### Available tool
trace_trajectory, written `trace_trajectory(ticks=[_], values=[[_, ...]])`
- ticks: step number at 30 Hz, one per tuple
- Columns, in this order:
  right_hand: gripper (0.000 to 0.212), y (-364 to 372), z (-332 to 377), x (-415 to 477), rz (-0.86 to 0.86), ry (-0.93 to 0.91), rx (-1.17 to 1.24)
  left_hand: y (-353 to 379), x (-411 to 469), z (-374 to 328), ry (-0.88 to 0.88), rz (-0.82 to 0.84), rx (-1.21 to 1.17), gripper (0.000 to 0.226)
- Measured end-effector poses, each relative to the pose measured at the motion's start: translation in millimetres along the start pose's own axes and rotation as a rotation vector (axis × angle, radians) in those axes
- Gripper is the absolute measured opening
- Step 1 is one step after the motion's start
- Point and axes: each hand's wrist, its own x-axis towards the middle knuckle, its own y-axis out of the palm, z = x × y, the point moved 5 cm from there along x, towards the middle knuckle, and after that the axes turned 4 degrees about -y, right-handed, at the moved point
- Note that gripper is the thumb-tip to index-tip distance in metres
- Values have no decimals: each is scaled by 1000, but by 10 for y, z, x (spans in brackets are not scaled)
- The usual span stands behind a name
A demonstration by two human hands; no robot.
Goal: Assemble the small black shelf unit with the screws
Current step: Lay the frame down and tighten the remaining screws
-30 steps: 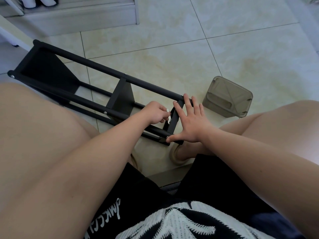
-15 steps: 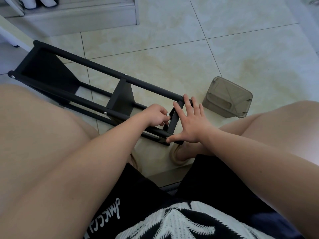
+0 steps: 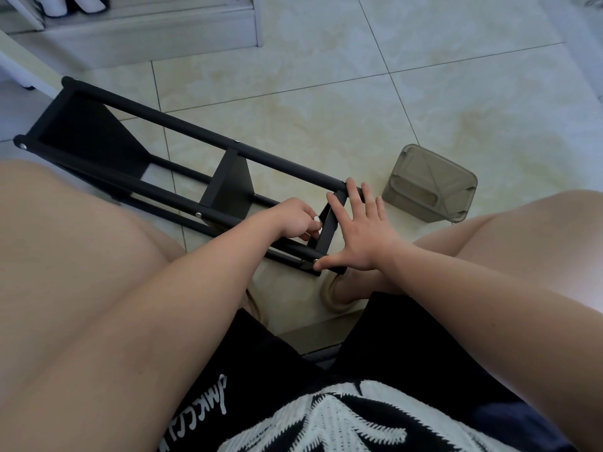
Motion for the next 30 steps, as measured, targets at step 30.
trace_trajectory(ticks=[30], values=[[144,55,24,-5,-29,-9,15,6,-36,34,-104,141,104,22]])
